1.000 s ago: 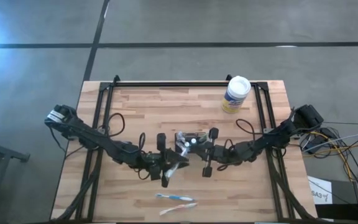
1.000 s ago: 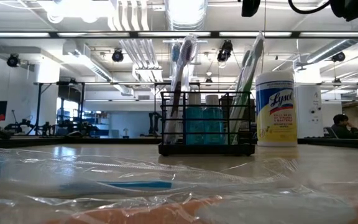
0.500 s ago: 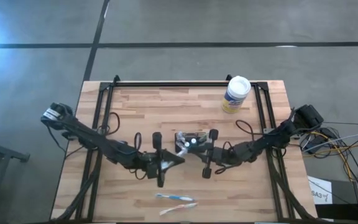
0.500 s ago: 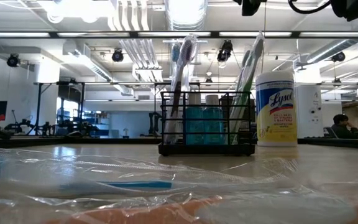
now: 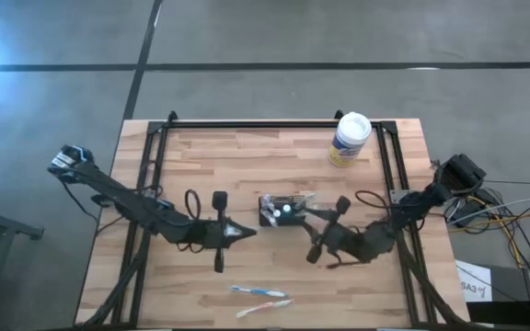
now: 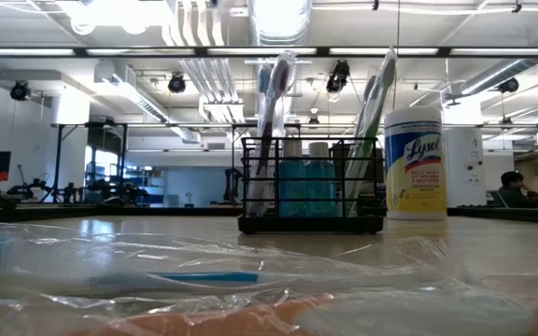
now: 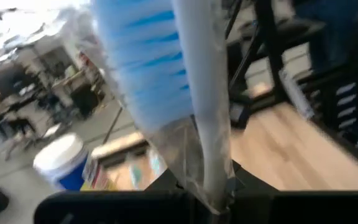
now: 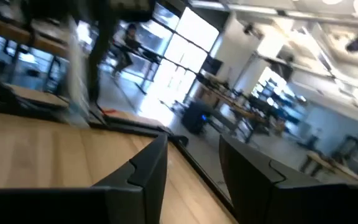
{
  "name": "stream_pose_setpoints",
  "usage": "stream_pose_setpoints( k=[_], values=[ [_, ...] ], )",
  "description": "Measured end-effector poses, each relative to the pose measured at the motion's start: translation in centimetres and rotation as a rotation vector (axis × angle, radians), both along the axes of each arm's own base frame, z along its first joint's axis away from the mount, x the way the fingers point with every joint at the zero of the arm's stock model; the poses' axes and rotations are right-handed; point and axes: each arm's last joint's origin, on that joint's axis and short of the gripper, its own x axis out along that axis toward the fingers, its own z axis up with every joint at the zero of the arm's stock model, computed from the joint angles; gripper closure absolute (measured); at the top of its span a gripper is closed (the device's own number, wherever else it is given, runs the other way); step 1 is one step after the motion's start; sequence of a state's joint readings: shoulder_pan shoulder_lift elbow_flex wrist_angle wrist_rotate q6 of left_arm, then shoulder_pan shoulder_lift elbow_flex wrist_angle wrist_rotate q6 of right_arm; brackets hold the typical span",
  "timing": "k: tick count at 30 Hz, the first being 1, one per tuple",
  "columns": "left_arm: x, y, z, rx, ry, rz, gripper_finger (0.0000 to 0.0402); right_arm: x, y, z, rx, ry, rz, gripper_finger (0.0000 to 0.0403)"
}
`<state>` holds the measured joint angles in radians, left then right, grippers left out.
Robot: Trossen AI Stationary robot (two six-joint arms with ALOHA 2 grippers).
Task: Pick & Place toothbrushing station
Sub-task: Put the top blue toothbrush into the mesh organizer
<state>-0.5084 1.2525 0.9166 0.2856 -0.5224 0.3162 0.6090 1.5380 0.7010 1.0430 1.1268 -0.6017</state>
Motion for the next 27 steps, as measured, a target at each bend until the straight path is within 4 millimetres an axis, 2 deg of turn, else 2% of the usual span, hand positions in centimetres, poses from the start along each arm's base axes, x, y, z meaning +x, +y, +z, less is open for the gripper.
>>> stream_pose_setpoints(
  k=[4, 7, 10, 13, 18, 21, 23, 27],
  values=[
    [0.9, 1.0, -2.3, -0.025, 0.020, 0.068, 0.0394, -1.4, 1.1, 0.7, -0.014, 0.002, 0.078, 0.0277],
    [1.9, 2.0, -3.6, -0.036, 0.020, 0.120, 0.0394, -2.3, 1.4, 0.7, -0.014, 0.036, 0.261, 0.0297],
    [2.7, 3.1, -4.3, -0.041, 0.015, 0.164, 0.0394, -3.1, 0.7, 0.9, 0.063, 0.090, 0.544, 0.0323],
    [3.2, 4.0, -5.0, -0.059, 0.033, 0.183, 0.0394, -3.7, -0.8, 0.7, 0.175, 0.121, 0.704, 0.0350],
    [3.9, 5.0, -6.3, -0.121, 0.052, 0.204, 0.0394, -4.7, -3.2, -1.1, 0.236, 0.062, 0.668, 0.0390],
    [4.6, 5.1, -7.3, -0.135, 0.055, 0.196, 0.0394, -5.1, -4.4, -1.8, 0.272, 0.033, 0.635, 0.0394],
    [5.0, 5.1, -8.0, -0.128, 0.065, 0.198, 0.0394, -5.3, -5.1, -1.6, 0.310, -0.026, 0.611, 0.0394],
    [6.0, 5.4, -9.5, -0.109, 0.101, 0.217, 0.0394, -5.6, -5.4, -1.9, 0.328, -0.024, 0.604, 0.0394]
  ],
)
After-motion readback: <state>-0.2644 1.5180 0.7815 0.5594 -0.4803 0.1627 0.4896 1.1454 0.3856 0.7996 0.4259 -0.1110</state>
